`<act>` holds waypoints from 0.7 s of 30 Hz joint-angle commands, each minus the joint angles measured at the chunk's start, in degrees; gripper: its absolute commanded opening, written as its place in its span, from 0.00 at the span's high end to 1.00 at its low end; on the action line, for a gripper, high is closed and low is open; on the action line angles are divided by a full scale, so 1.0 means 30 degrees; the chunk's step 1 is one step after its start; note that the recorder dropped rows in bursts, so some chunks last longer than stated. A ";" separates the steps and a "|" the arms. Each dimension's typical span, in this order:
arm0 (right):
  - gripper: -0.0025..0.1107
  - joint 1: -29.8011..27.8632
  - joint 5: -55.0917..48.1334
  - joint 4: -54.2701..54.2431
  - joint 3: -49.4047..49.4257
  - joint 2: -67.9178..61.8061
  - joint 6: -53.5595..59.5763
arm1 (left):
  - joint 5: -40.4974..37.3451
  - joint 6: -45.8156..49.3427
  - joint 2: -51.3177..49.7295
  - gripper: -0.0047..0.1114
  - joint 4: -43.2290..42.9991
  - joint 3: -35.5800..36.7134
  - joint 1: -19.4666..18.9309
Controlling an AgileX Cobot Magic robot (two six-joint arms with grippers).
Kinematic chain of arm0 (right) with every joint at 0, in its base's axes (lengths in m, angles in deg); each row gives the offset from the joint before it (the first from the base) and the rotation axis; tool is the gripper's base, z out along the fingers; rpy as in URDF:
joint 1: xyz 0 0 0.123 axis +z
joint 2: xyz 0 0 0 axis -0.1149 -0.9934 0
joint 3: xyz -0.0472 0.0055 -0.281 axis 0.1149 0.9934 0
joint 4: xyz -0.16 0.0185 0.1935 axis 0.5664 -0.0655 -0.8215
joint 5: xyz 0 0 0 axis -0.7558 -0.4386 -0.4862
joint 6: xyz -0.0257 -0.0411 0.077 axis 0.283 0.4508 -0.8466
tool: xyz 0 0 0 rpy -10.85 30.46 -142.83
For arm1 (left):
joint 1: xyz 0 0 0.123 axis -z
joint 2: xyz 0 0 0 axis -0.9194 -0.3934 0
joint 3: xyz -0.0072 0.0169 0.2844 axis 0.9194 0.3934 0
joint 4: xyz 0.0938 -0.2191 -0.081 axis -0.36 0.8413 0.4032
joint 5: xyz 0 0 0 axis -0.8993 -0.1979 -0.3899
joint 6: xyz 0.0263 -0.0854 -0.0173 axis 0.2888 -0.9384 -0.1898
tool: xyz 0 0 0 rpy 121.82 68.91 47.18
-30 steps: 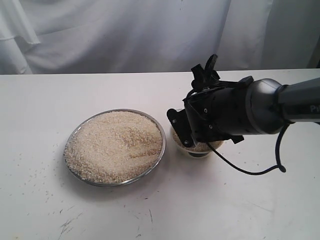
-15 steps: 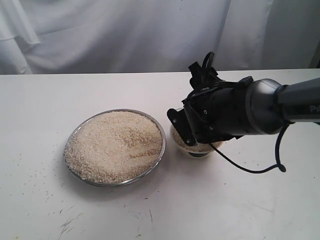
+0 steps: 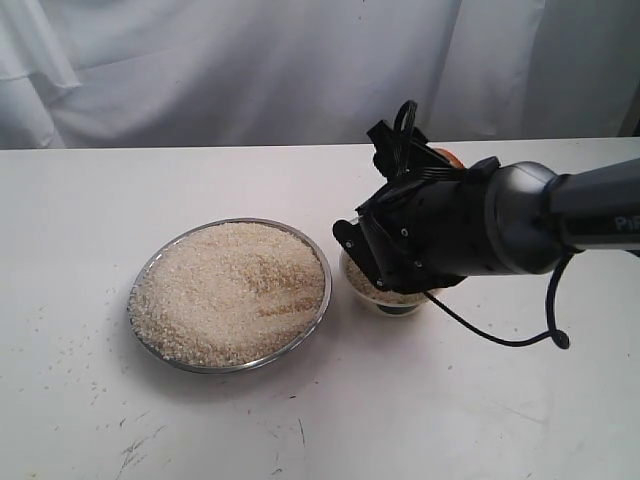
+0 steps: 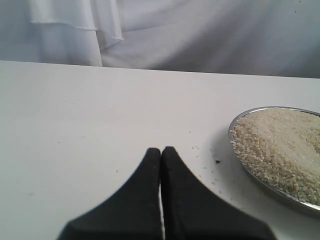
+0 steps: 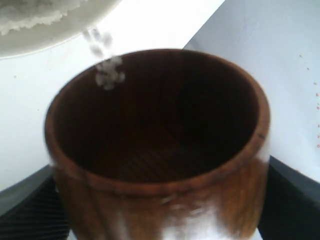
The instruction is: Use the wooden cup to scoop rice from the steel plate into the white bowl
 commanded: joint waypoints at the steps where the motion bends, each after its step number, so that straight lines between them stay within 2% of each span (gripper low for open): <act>1: 0.98 0.0166 -0.0626 0.0579 0.0050 0.0134 0.0597 | 0.0133 -0.0011 0.0079 0.96 0.0021 0.0092 -0.0035; 21: 0.98 0.0517 -0.1164 0.1352 0.0636 0.0265 0.0385 | 0.0133 -0.0011 0.0079 0.96 0.0021 0.0092 -0.0035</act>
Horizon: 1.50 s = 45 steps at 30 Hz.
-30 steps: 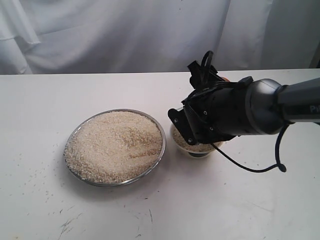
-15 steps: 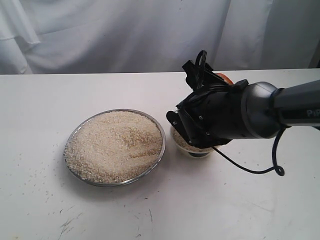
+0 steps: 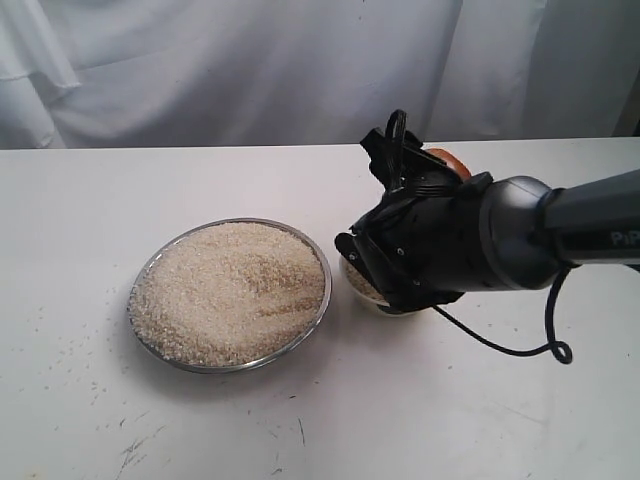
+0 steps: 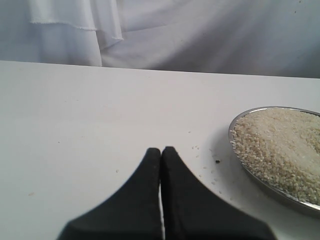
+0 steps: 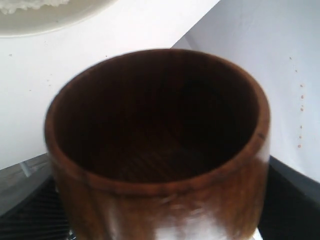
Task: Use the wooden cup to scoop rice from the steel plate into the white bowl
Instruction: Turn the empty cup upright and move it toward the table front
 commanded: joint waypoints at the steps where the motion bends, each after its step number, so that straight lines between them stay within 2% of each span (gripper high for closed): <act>1: 0.98 0.0034 0.0038 0.0307 0.0101 0.0382 -0.0463 | 0.0133 -0.0011 0.0079 0.96 0.0021 0.0092 -0.0035; 8: 0.98 0.0065 0.1810 -0.1167 0.0101 0.2034 -0.3422 | 0.0133 -0.0011 0.0079 0.96 0.0021 0.0092 -0.0035; 15: 0.98 -0.0368 0.4245 -0.4957 0.0101 0.3318 -0.7819 | 0.0133 -0.0011 0.0079 0.96 0.0021 0.0092 -0.0035; 22: 0.98 -0.0889 0.6570 -0.8826 0.0306 0.4682 -0.9069 | 0.0133 -0.0011 0.0079 0.96 0.0021 0.0092 -0.0035; 29: 0.98 -0.1659 1.1340 -1.1926 0.2950 0.7424 -1.1118 | 0.0133 -0.0011 0.0079 0.96 0.0021 0.0092 -0.0035; 45: 0.98 -0.3378 1.9108 -1.9432 0.9046 1.2818 -1.0660 | 0.0133 -0.0011 0.0079 0.96 0.0021 0.0092 -0.0035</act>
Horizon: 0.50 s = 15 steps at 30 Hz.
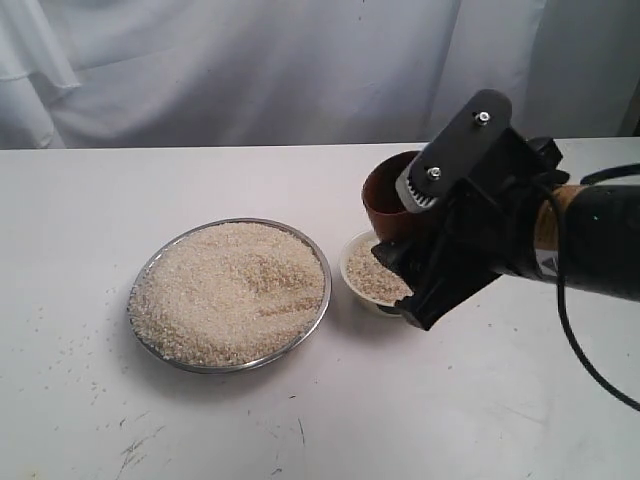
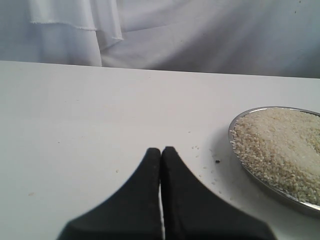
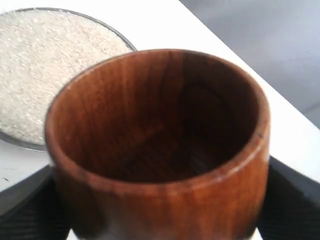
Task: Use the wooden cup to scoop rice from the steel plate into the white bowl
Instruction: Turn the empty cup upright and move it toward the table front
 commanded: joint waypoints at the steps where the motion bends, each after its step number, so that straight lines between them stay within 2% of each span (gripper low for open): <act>1: 0.98 -0.0307 0.2578 -0.2138 0.1702 0.1046 0.0415 | 0.0133 -0.0011 0.0079 0.96 0.0021 0.0092 -0.0035; 7: 0.98 -0.0390 0.5496 -0.4629 0.4243 0.1346 0.2016 | 0.0133 -0.0011 0.0079 0.96 0.0021 0.0092 -0.0035; 13: 0.98 -0.1288 1.1123 -0.4972 0.6877 0.1346 0.2777 | 0.0133 -0.0011 0.0079 0.96 0.0021 0.0092 -0.0035; 15: 0.98 -0.1600 1.2065 -0.4972 0.7395 0.1306 0.2820 | 0.0133 -0.0011 0.0079 0.96 0.0021 0.0092 -0.0035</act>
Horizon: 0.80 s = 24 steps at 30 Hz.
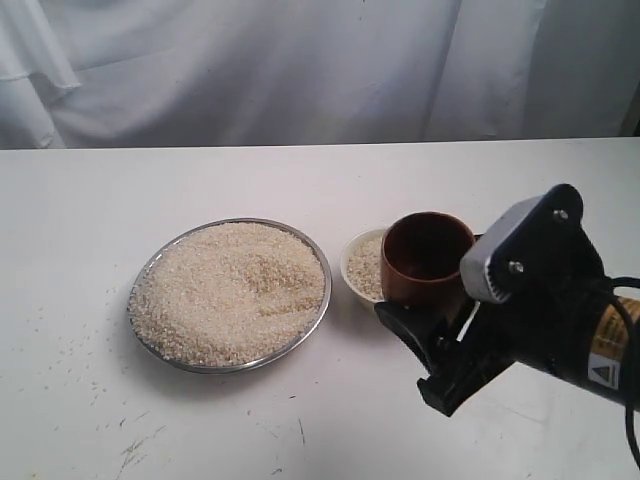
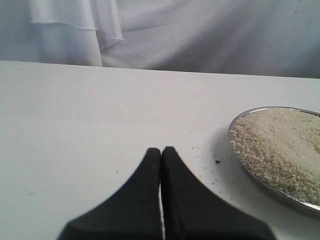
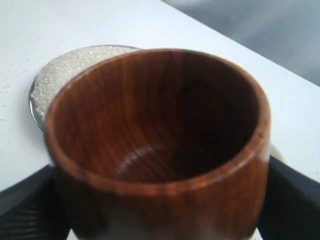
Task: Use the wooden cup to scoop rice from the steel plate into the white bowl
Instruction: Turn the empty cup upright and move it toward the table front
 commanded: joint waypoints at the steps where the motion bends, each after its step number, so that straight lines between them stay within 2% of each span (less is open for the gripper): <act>1: 0.98 -0.0746 0.3515 -0.0247 0.1315 0.0111 0.0435 | 0.0133 -0.0011 0.0079 0.96 0.0021 0.0092 -0.0035; 6: 0.98 -0.1124 0.4607 -0.0247 0.1571 0.0069 0.0400 | 0.0133 -0.0011 0.0079 0.96 0.0021 0.0092 -0.0035; 14: 0.98 -0.1152 0.6090 -0.1604 0.1447 -0.1188 -0.2015 | 0.0133 -0.0011 0.0079 0.96 0.0021 0.0092 -0.0035; 18: 0.98 -0.1300 0.7361 -0.2756 0.1447 -0.2228 -0.1689 | 0.0133 -0.0011 0.0079 0.96 0.0021 0.0092 -0.0035; 24: 0.98 -0.1490 0.8203 -0.2066 0.1447 -0.3805 -0.1347 | 0.0133 -0.0011 0.0079 0.96 0.0021 0.0092 -0.0035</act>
